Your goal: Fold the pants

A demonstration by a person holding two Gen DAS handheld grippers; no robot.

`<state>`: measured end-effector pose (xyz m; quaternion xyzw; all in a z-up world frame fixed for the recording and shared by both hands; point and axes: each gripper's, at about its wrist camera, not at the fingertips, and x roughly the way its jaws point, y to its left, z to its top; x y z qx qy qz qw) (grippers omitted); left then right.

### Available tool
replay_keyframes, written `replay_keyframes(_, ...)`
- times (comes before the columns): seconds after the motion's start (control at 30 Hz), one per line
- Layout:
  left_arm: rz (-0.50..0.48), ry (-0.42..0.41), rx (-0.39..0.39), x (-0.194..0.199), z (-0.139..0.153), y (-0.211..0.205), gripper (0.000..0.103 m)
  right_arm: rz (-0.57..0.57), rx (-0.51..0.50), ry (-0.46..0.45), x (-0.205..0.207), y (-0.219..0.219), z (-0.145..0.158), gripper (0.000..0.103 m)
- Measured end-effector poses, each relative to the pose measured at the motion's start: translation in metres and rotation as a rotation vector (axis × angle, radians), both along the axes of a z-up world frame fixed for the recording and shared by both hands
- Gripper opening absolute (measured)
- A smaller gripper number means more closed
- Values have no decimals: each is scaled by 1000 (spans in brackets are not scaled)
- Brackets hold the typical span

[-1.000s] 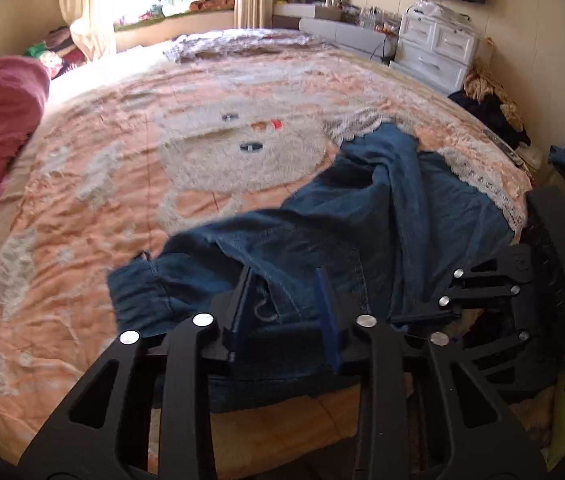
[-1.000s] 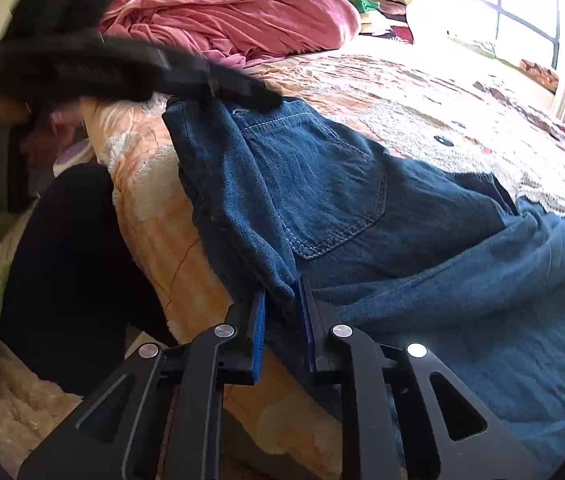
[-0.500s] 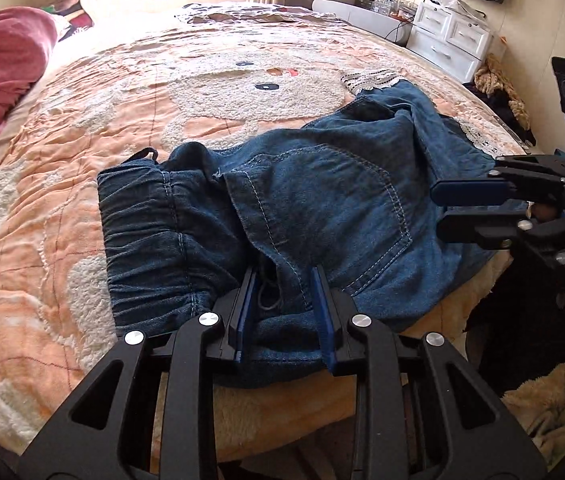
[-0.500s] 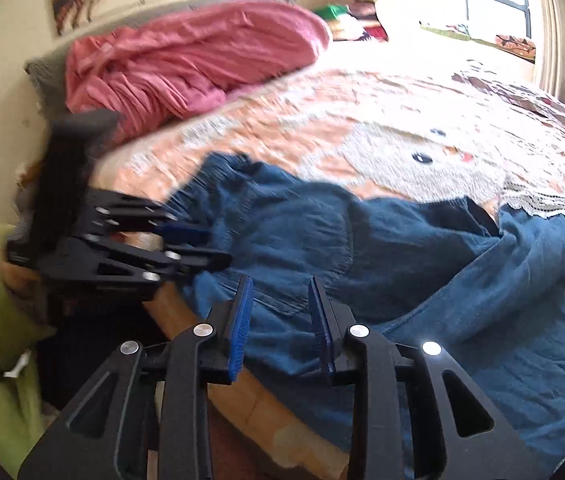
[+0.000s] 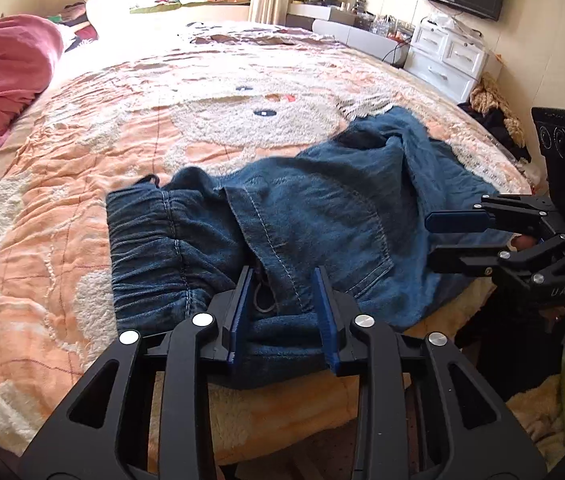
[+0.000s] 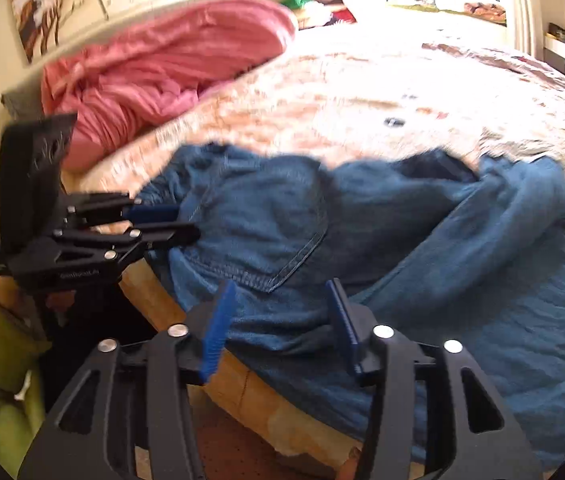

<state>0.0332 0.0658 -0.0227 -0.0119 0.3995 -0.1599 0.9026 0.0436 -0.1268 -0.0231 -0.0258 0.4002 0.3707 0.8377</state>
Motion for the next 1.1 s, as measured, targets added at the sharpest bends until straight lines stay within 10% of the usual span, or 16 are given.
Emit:
replay_keyframes(0.37,-85,-114,-60,9,61,-39,66,-314,3,-48,39,-93,50,73)
replay_keyframes(0.73,-255,107,-216,48,2,-121,64,-314,-204,-50,137,-60,38,77)
replay_keyframes(1.1,-249,217,-282,78,-30,-132,40,-379,-409,69,243,-20,-16,75)
